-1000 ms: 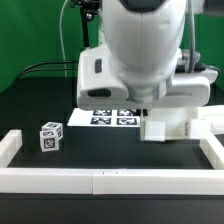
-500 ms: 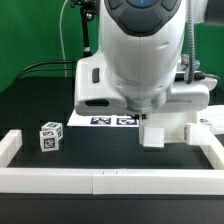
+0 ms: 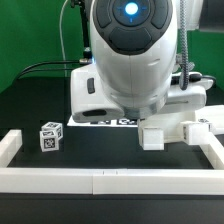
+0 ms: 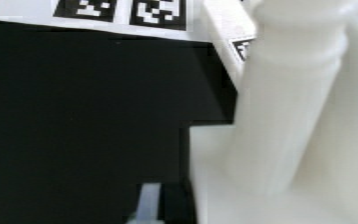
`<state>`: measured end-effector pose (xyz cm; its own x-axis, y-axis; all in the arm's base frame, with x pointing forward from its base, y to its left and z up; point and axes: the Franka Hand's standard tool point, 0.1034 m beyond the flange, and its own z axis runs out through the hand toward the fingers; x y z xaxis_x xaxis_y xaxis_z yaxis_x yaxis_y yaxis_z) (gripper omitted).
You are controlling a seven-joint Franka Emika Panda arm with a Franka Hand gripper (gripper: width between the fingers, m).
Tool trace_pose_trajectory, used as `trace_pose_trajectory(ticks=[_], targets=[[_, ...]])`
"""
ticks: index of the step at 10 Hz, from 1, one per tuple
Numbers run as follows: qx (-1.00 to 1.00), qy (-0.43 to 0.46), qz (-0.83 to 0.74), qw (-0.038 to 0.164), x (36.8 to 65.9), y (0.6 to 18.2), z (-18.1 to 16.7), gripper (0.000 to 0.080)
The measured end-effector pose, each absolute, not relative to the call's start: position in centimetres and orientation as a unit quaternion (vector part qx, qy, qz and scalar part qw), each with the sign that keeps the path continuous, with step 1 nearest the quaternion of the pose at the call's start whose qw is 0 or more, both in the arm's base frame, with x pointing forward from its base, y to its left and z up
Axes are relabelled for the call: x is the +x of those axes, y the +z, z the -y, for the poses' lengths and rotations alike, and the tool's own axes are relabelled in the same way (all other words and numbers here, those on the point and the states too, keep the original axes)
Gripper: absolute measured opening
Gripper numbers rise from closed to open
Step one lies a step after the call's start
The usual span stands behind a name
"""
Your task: Assemble chair
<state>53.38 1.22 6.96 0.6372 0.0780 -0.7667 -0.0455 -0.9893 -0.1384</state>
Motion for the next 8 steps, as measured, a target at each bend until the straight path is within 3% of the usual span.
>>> trace_pose_trajectory(ticks=[1,2,8], targets=[[-0.896,0.439,-0.029,0.053,53.0,6.85,-1.84,0.003],[-0.89,0.452,-0.041,0.048,52.66,6.59,-2.29,0.0029],[-0.881,0.471,-0.013,0.054,52.78,5.91,-2.59,0.0029]])
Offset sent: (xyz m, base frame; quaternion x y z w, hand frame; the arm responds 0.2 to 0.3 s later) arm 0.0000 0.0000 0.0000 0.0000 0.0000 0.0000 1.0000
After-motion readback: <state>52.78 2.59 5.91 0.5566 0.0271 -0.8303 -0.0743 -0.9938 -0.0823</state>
